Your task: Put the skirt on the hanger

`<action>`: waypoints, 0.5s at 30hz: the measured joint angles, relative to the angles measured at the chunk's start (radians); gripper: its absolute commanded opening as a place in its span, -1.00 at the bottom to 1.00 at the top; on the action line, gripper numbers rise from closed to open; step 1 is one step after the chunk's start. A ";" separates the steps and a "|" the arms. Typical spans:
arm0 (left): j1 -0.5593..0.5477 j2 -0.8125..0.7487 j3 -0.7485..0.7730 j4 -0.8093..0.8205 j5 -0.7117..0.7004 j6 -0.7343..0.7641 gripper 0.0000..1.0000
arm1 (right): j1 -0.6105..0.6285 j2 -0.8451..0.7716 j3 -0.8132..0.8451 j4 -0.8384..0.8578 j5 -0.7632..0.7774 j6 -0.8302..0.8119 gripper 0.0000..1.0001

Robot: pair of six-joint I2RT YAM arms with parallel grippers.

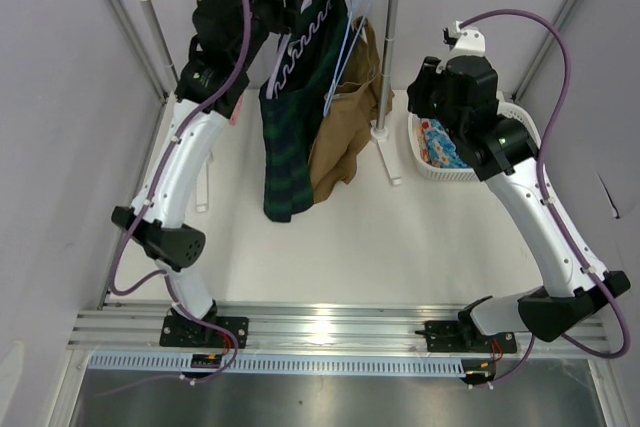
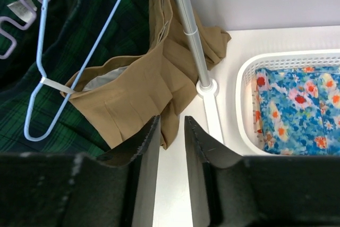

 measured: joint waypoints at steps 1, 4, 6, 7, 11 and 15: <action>0.000 -0.016 0.000 0.000 0.002 0.000 0.33 | -0.002 -0.005 -0.002 0.001 -0.003 0.002 -0.30; 0.000 -0.064 0.000 -0.001 0.019 -0.002 0.35 | -0.010 -0.026 -0.019 0.000 -0.013 0.014 -0.23; 0.000 -0.094 0.000 -0.006 0.030 -0.007 0.37 | -0.023 -0.045 -0.038 0.000 -0.031 0.026 -0.15; 0.000 -0.110 -0.002 -0.012 0.040 -0.012 0.36 | -0.029 -0.052 -0.045 0.000 -0.039 0.031 -0.04; 0.000 -0.224 -0.104 -0.034 0.082 -0.053 0.40 | -0.066 -0.101 -0.105 0.001 -0.091 0.061 0.27; -0.002 -0.417 -0.335 -0.045 0.128 -0.122 0.41 | -0.080 -0.177 -0.202 0.002 -0.128 0.084 0.51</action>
